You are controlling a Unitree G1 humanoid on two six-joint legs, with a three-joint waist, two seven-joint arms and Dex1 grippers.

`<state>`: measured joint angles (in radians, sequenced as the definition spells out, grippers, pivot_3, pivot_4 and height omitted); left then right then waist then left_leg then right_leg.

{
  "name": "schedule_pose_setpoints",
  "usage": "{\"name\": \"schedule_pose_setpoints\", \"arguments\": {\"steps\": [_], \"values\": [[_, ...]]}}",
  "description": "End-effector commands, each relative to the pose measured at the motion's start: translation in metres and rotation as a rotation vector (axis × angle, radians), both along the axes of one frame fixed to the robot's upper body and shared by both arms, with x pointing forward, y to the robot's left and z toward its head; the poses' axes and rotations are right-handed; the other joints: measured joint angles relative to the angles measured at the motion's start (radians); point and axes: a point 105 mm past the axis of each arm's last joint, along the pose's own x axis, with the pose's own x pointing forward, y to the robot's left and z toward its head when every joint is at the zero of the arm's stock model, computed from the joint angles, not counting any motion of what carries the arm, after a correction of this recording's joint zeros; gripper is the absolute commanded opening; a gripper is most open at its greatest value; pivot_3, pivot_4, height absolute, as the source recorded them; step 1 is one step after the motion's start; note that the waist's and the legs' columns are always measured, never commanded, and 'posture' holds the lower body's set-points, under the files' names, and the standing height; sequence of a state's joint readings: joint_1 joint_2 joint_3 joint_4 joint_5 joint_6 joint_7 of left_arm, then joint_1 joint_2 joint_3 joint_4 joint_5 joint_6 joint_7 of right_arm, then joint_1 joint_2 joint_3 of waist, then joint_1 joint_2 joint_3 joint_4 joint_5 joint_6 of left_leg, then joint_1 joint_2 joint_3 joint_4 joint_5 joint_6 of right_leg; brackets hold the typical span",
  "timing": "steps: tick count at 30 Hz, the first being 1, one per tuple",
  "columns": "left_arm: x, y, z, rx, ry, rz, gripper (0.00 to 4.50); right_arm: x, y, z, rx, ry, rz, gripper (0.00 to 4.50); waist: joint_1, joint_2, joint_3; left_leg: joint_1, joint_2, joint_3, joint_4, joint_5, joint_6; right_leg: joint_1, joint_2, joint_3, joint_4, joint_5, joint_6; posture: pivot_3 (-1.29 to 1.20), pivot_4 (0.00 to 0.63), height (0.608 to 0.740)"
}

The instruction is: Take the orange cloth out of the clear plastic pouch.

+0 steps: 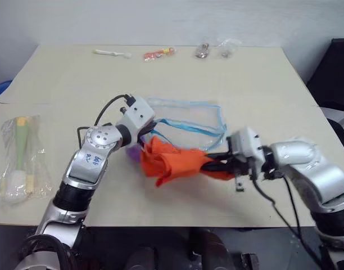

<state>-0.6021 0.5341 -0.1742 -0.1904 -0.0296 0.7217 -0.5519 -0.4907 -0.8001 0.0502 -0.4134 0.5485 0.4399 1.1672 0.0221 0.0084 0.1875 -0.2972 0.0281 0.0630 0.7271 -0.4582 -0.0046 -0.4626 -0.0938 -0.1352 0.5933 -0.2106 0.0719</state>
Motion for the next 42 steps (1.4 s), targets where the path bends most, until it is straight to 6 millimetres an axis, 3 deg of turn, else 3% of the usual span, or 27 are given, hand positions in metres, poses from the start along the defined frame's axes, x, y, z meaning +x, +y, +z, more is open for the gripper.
{"name": "schedule_pose_setpoints", "arguments": {"steps": [1,5,13,17,21,25,28,33,42], "values": [[-0.015,0.000,-0.006,0.019,0.033,-0.046,0.65,0.004,-0.026,0.032,-0.020,-0.115,-0.050,0.00,0.000,0.000,0.000,0.000,0.000,0.000,0.000,0.000,0.000,0.000,0.000,0.000,0.000,0.000,0.000,0.00,0.150,0.740],[-0.026,0.000,-0.006,0.015,0.042,-0.087,1.91,0.016,-0.053,0.050,-0.044,-0.153,-0.146,0.00,0.005,0.000,0.000,0.000,0.000,0.000,0.000,0.000,0.000,0.000,0.000,0.000,0.000,0.000,0.000,0.00,0.150,0.740],[-0.028,0.020,0.009,0.051,0.014,-0.101,4.40,0.041,-0.078,0.077,0.000,-0.242,-0.290,0.00,0.001,0.000,0.000,-0.001,0.000,0.001,0.000,0.000,0.000,0.000,-0.001,0.001,0.000,0.000,0.000,0.00,0.150,0.740],[-0.054,0.037,0.024,0.048,0.048,-0.236,4.45,0.065,-0.099,0.083,-0.023,-0.364,-0.447,0.00,-0.005,0.000,0.000,0.000,0.001,0.001,-0.001,0.000,0.000,-0.001,0.000,0.001,0.000,0.000,0.000,0.00,0.150,0.740],[-0.086,0.048,0.056,-0.103,0.173,-0.364,4.45,0.071,-0.123,0.062,-0.145,-0.502,-0.529,0.00,-0.002,0.000,0.001,-0.001,0.001,0.001,-0.001,0.000,0.000,-0.002,-0.001,-0.001,-0.002,0.000,0.000,0.00,0.150,0.740],[-0.111,0.033,0.094,-0.269,0.245,-0.535,4.45,0.069,-0.142,0.033,-0.170,-0.536,-0.616,0.00,0.006,0.000,0.001,-0.002,-0.001,0.000,0.001,0.000,0.001,-0.001,-0.003,-0.001,-0.002,0.001,0.001,0.00,0.150,0.740],[-0.113,0.018,0.111,-0.354,0.222,-0.592,4.45,0.061,-0.158,-0.001,-0.228,-0.553,-0.661,0.00,0.002,0.000,0.001,-0.002,0.000,-0.001,0.001,0.000,0.001,0.001,-0.003,-0.001,-0.002,0.001,0.001,0.00,0.150,0.740],[-0.113,0.005,0.112,-0.369,0.219,-0.628,4.45,0.043,-0.192,-0.048,-0.380,-0.557,-0.706,0.00,-0.010,0.000,0.001,-0.002,0.000,0.002,0.000,0.000,0.000,0.002,-0.002,0.001,-0.001,0.001,0.001,0.00,0.150,0.740],[-0.118,0.004,0.104,-0.328,0.247,-0.696,4.45,0.029,-0.215,-0.058,-0.478,-0.621,-0.686,0.00,-0.037,0.002,0.002,0.000,0.001,0.004,-0.002,0.001,-0.002,0.001,0.000,0.004,0.000,0.000,0.000,0.00,0.150,0.740]]}}
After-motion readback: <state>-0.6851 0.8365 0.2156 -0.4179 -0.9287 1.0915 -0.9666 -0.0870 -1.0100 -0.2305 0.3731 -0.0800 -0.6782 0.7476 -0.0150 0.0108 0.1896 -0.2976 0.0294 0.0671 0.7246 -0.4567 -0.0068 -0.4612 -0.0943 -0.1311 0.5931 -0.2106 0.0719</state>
